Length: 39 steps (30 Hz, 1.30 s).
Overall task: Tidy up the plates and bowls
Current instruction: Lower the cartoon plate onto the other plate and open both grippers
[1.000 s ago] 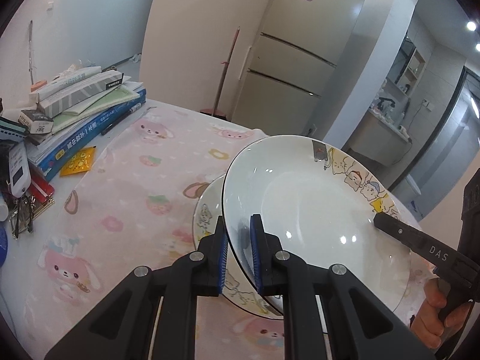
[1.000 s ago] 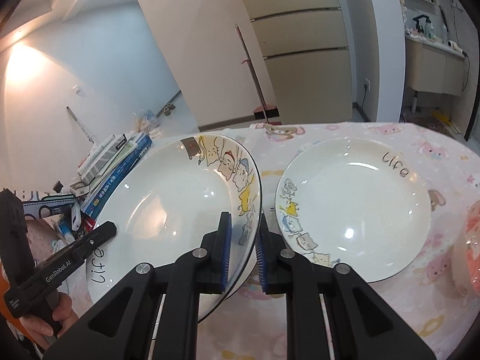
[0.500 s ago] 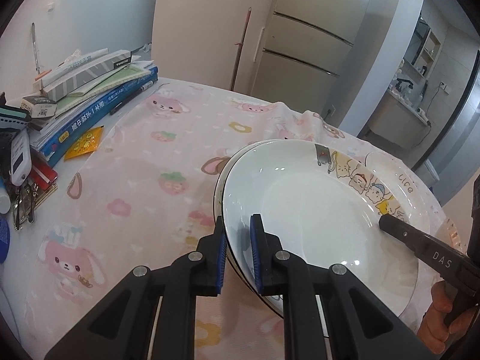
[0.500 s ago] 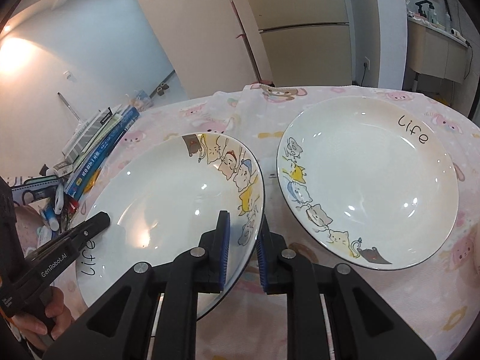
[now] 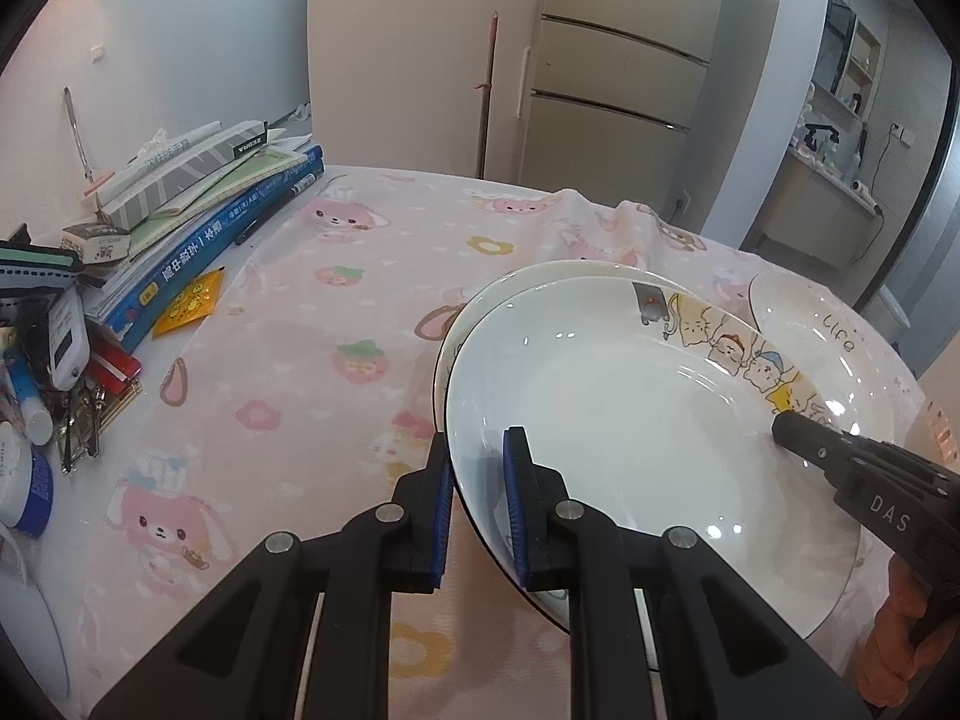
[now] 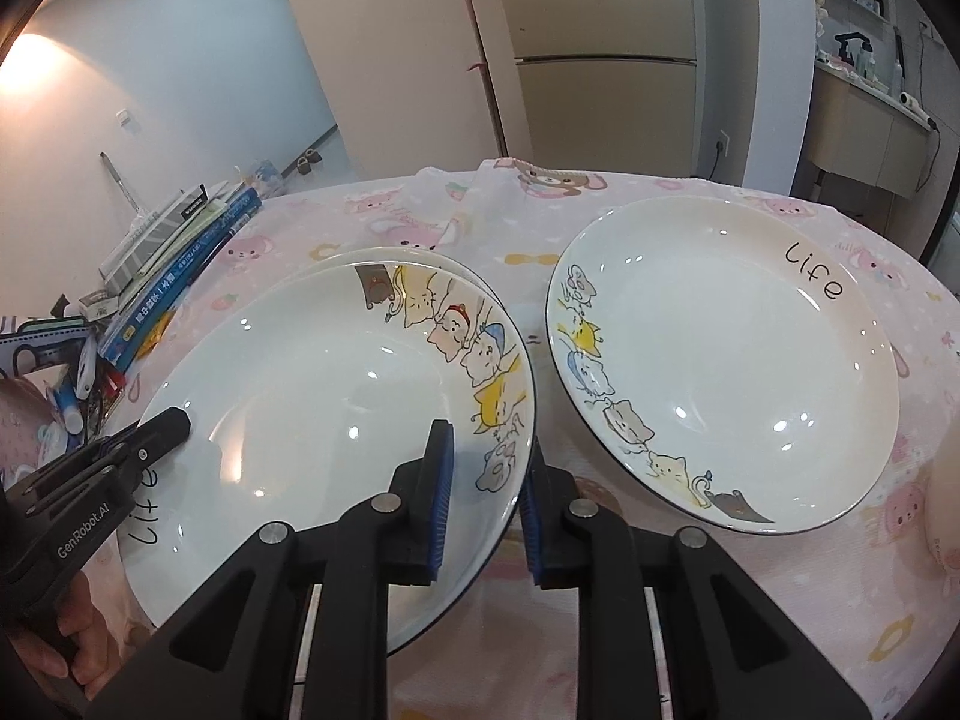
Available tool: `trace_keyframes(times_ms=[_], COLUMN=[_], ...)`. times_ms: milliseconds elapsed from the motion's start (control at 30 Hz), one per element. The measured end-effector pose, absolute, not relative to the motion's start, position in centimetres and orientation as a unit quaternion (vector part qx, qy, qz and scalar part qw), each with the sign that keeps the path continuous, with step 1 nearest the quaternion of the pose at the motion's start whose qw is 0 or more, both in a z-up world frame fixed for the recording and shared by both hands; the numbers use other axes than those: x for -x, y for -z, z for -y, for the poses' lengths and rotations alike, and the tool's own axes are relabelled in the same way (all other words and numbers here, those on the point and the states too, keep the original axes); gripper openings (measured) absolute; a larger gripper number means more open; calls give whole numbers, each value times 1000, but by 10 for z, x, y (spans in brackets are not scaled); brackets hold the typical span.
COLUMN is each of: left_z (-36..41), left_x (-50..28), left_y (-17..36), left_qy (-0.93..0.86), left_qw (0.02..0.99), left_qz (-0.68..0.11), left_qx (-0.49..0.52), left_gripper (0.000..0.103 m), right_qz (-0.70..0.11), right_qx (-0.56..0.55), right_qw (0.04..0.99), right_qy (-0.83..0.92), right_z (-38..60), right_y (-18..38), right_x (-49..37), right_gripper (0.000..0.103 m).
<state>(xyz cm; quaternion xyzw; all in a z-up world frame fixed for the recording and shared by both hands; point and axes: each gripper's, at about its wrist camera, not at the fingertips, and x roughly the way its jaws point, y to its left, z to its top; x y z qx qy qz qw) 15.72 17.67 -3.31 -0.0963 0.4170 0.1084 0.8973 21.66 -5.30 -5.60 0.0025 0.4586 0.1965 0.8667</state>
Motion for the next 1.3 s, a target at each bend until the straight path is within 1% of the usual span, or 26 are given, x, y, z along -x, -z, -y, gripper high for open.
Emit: trace_keyframes(times_ms=[133, 500, 733, 1067, 1300], left_z=[-176, -173, -174, -184, -182], left_x=[-156, -156, -156, -154, -153], left_y=[34, 36, 37, 32, 31], left_qy=[-112, -120, -116, -95, -98], left_qw=[894, 893, 891, 882, 882], left_qz=[-425, -427, -430, -446, -446], left_qx=[93, 78, 85, 119, 113], left_gripper=[17, 17, 17, 17, 16], right_qz=[-473, -469, -476, -492, -493], right_qx=[0, 13, 9, -2, -16], right_qw=[860, 862, 857, 846, 846], right_qy=[-193, -193, -198, -203, -203], right_z=[53, 52, 53, 58, 60], right_y=[55, 54, 53, 50, 51], right_x=[-216, -216, -218, -221, -221], right_gripper=[19, 20, 20, 16, 15])
